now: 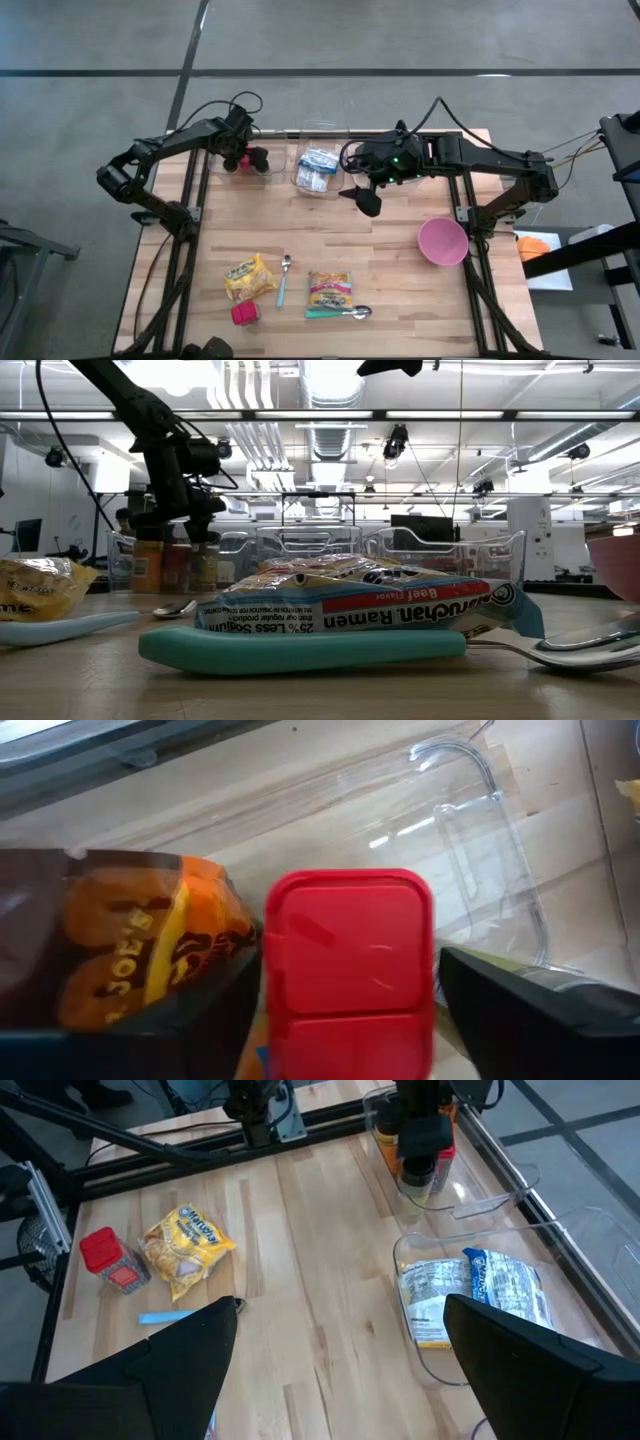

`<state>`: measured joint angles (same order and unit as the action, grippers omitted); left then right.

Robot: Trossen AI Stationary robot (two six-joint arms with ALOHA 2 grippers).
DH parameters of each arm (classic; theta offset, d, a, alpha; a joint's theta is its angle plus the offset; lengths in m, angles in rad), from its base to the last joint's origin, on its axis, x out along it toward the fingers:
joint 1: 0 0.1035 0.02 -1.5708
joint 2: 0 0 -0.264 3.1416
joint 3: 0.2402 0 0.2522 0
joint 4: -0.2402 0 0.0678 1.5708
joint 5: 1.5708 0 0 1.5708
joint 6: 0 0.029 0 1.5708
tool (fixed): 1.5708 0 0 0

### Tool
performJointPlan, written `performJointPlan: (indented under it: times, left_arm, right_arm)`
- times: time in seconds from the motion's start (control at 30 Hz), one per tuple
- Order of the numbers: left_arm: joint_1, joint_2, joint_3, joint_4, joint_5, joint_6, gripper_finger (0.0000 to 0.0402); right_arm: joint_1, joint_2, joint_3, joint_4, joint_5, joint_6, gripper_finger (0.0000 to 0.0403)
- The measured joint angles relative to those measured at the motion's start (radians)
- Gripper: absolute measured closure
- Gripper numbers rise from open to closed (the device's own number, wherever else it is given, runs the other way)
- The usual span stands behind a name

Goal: Pick & Place Food Item
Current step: Put the top red seasoning can into the left transparent bin, then put the yellow noodle pack into the middle transparent bin

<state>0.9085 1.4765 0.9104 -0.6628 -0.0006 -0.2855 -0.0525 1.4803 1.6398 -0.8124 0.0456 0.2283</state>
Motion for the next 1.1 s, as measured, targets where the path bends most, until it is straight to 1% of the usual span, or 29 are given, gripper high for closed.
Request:
performJointPlan:
  times: [0.1, 0.2, 0.43, 0.77, 1.0, 1.1]
  left_arm:
    - [0.000, 0.000, 0.000, -0.012, 0.004, -0.002, 0.0053]
    - [0.000, 0.000, 0.000, -0.014, 0.008, -0.003, 0.0038]
    - [0.000, 0.000, 0.013, -0.015, 0.012, -0.011, 0.0034]
    - [0.000, -0.001, 0.063, -0.018, 0.010, -0.010, 0.0033]
    - [0.000, -0.001, 0.126, -0.057, 0.008, 0.005, 0.0032]
    - [0.000, -0.002, 0.170, -0.106, 0.007, 0.027, 0.0032]
  right_arm:
    - [0.000, 0.000, 0.000, 0.000, 0.000, 0.000, 0.0051]
    - [0.000, 0.000, 0.000, 0.000, 0.000, 0.000, 0.0051]
    - [0.000, 0.000, 0.000, 0.000, 0.000, 0.000, 0.0051]
    - [0.000, 0.000, 0.000, 0.000, 0.000, 0.000, 0.0051]
    - [0.000, 0.000, 0.000, 0.000, 0.000, -0.003, 0.0051]
    - [0.000, 0.000, 0.000, 0.000, 0.000, -0.003, 0.0051]
